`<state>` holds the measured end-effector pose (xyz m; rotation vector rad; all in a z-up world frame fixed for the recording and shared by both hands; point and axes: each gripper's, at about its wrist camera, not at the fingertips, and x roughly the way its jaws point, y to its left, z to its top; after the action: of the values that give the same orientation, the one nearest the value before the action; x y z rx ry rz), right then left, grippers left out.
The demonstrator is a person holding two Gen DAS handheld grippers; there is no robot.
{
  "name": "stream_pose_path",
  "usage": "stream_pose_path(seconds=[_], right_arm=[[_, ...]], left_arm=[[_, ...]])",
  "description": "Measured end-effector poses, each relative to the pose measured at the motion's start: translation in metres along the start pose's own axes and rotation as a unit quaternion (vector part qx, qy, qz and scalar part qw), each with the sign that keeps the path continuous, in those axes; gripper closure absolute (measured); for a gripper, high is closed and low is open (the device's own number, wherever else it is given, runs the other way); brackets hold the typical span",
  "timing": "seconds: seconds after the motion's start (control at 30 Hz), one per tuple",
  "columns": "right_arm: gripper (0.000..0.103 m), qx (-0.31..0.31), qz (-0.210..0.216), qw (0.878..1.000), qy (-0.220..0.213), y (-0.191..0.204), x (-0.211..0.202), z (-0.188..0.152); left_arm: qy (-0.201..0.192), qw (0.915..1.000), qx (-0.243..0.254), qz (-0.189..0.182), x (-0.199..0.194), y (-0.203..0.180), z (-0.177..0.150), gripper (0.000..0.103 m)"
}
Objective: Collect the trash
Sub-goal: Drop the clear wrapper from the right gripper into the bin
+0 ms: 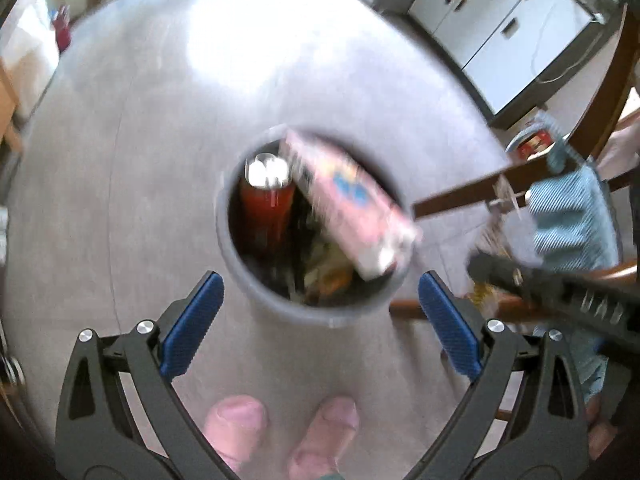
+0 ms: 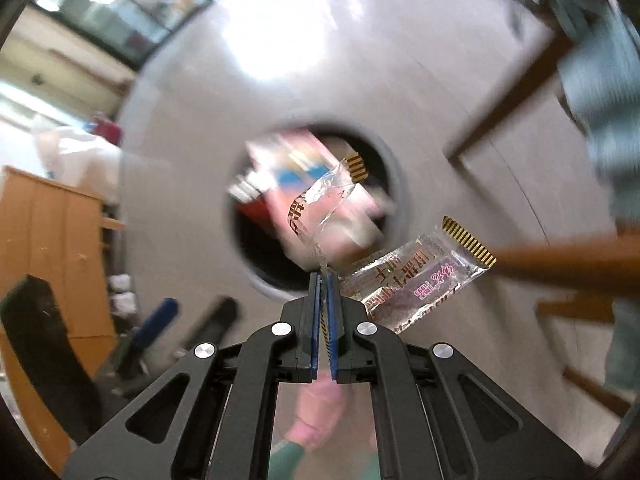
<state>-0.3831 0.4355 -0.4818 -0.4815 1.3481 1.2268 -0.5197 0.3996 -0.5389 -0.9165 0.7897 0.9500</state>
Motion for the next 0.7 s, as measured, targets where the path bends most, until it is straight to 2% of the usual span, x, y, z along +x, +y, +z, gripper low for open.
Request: stream_pose_path(seconds=[0.1, 0.2, 0.27, 0.4, 0.5, 0.57, 0.63, 0.7], right_arm=[[0.098, -0.006, 0.027, 1.000, -0.006, 0.028, 0.020, 0.029], [0.098, 0.001, 0.037, 0.999, 0.004, 0.032, 0.055, 0.042], [0.096, 0.026, 0.052, 0.998, 0.010, 0.026, 0.075, 0.049], [0.092, 0.033, 0.057, 0.997, 0.028, 0.008, 0.103, 0.047], [0.088, 0.045, 0.065, 0.996, 0.046, 0.002, 0.108, 0.040], [0.067, 0.055, 0.074, 0.994, 0.054, -0.004, 0.110, 0.036], [0.059, 0.055, 0.080, 0.994, 0.057, -0.004, 0.106, 0.034], [0.057, 0.048, 0.085, 0.994, 0.055, -0.003, 0.099, 0.033]], left_arm=[[-0.009, 0.9996, 0.025, 0.009, 0.003, 0.007, 0.034, 0.008], [-0.007, 0.9981, 0.059, 0.015, 0.024, 0.022, 0.055, 0.008], [0.009, 0.9960, 0.087, 0.015, 0.039, 0.025, 0.059, 0.008], [0.037, 0.9933, 0.110, 0.002, 0.064, 0.032, 0.059, 0.008], [0.048, 0.9913, 0.122, 0.001, 0.073, 0.029, 0.051, 0.008], [0.059, 0.9903, 0.126, -0.004, 0.078, 0.026, 0.044, 0.008], [0.060, 0.9891, 0.134, -0.007, 0.075, 0.022, 0.040, 0.008], [0.055, 0.9875, 0.147, -0.014, 0.069, 0.017, 0.036, 0.008]])
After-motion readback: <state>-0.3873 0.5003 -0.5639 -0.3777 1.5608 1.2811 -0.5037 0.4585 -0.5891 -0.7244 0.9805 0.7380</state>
